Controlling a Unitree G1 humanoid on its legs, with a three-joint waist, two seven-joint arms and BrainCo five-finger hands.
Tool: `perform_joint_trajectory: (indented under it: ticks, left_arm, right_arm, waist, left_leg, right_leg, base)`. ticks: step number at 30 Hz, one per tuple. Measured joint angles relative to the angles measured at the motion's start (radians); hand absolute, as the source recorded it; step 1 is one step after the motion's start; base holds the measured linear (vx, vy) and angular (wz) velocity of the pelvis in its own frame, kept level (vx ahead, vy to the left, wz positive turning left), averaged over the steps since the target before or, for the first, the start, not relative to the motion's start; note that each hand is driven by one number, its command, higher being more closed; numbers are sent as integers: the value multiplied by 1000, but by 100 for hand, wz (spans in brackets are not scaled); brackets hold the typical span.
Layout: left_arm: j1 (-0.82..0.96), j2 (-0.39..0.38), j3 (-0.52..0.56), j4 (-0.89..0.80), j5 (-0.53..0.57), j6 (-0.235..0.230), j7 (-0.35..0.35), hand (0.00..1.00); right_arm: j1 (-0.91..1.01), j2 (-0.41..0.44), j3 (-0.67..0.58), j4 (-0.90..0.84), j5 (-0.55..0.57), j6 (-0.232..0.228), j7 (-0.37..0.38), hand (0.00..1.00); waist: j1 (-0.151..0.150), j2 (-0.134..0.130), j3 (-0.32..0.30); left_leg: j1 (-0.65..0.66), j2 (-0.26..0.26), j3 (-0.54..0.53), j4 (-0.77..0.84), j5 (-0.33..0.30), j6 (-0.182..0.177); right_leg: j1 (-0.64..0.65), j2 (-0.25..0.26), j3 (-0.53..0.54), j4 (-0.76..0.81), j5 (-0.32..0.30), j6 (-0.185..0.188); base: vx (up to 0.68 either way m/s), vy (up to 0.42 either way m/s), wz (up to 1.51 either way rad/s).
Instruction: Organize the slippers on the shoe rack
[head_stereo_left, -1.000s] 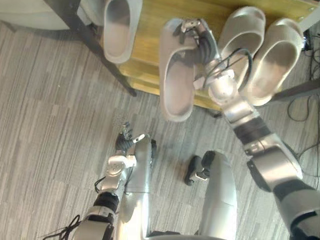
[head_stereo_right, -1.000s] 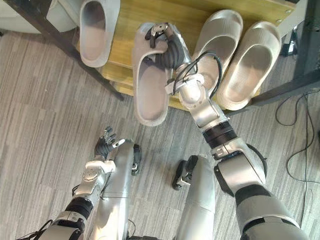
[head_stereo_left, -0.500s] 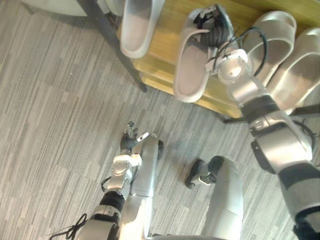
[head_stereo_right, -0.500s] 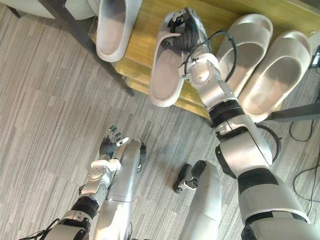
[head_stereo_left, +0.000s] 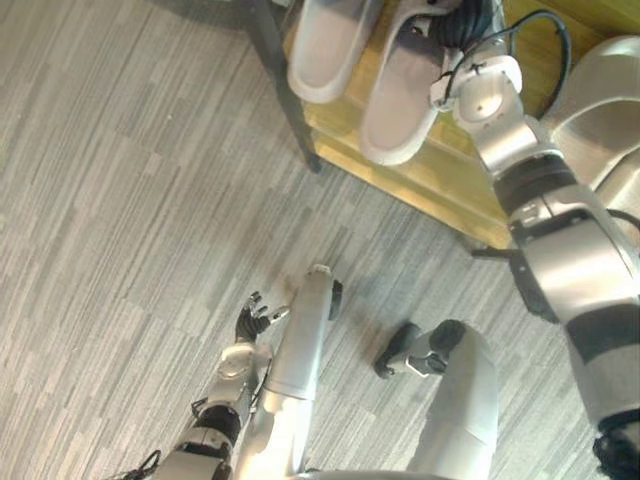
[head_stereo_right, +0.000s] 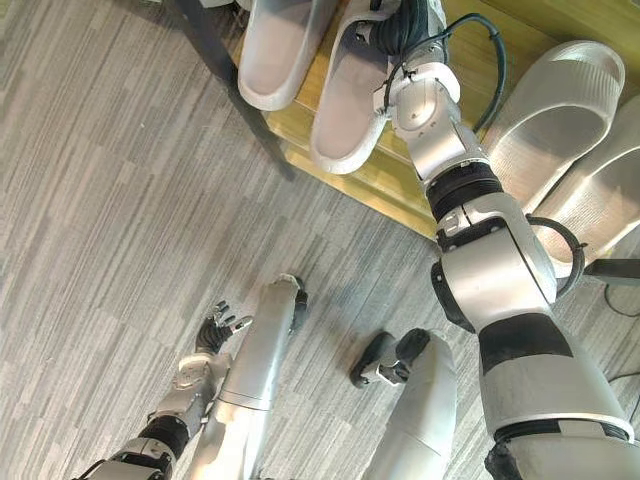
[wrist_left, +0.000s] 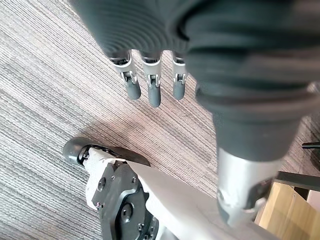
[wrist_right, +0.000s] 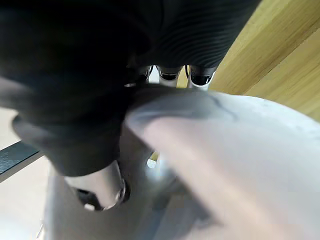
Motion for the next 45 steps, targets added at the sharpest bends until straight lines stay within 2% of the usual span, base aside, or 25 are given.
perform_joint_trajectory:
  ticks: [3,12,20,24,26,28,34,41,45]
  left_arm:
    - [-1,5,0,5,0,0,0,0]
    - [-3,5,-3,30,-2,0,3,0]
    - [-2,11,8,48,-18,0,3,0]
    - [-2,19,35,67,-19,2,2,0]
    - [-13,35,36,77,-19,10,5,0]
    - [-17,45,37,82,-23,22,5,0]
    - [-34,44,95,76,-62,27,-1,0]
    - [-24,43,136,72,-69,32,-17,0]
    - [-20,43,152,66,-69,41,-17,0]
  right_arm:
    - [-2,0,-9,18,-3,10,-8,0]
    - [-2,0,-40,21,-6,25,-15,0]
    - [10,1,-48,3,-43,33,-15,0]
    - [110,0,-83,-175,-45,33,-37,0]
    - [187,11,-97,-307,-50,34,-50,0]
    - [204,23,-105,-354,-66,34,-51,0]
    - [338,63,-224,-582,-81,34,-55,0]
    - [508,179,-306,-739,-86,31,-69,0]
    - [630,289,-306,-767,-79,30,-72,0]
  waist:
    - [0,-15,-9]
    - [-8,-15,-9]
    - [-24,-16,-9]
    - [-37,-27,-15]
    - [-53,-30,-17]
    - [-62,-30,-17]
    - [-76,-41,-24]
    - [-87,-58,-37]
    - [-90,-62,-41]
  left_leg:
    - [-10,-3,-6,0,5,-2]
    - [-12,-9,-3,-5,12,0]
    - [-11,6,8,-5,12,1]
    - [-4,29,18,-8,15,4]
    - [9,49,22,-20,16,1]
    - [13,57,23,-29,21,0]
    - [41,77,19,-78,41,-18]
    - [68,86,12,-115,50,-28]
    - [74,93,2,-119,50,-28]
  right_leg:
    - [-6,-1,-6,2,0,-1]
    - [-6,-9,-6,1,0,-1]
    - [-6,-5,-4,-1,0,-1]
    - [-5,8,-2,-6,0,-2]
    - [-1,23,2,-20,10,-12]
    - [-2,30,1,-30,17,-17]
    - [12,50,-12,-65,31,-39]
    - [36,64,-26,-96,35,-46]
    - [50,77,-37,-107,35,-48]
  base:
    - [51,-14,4]
    - [58,-2,3]
    - [61,-5,-2]
    - [60,-24,-8]
    - [57,-32,-18]
    - [33,-23,-16]
    - [58,-52,-6]
    - [75,-47,1]
    - [69,-23,-3]
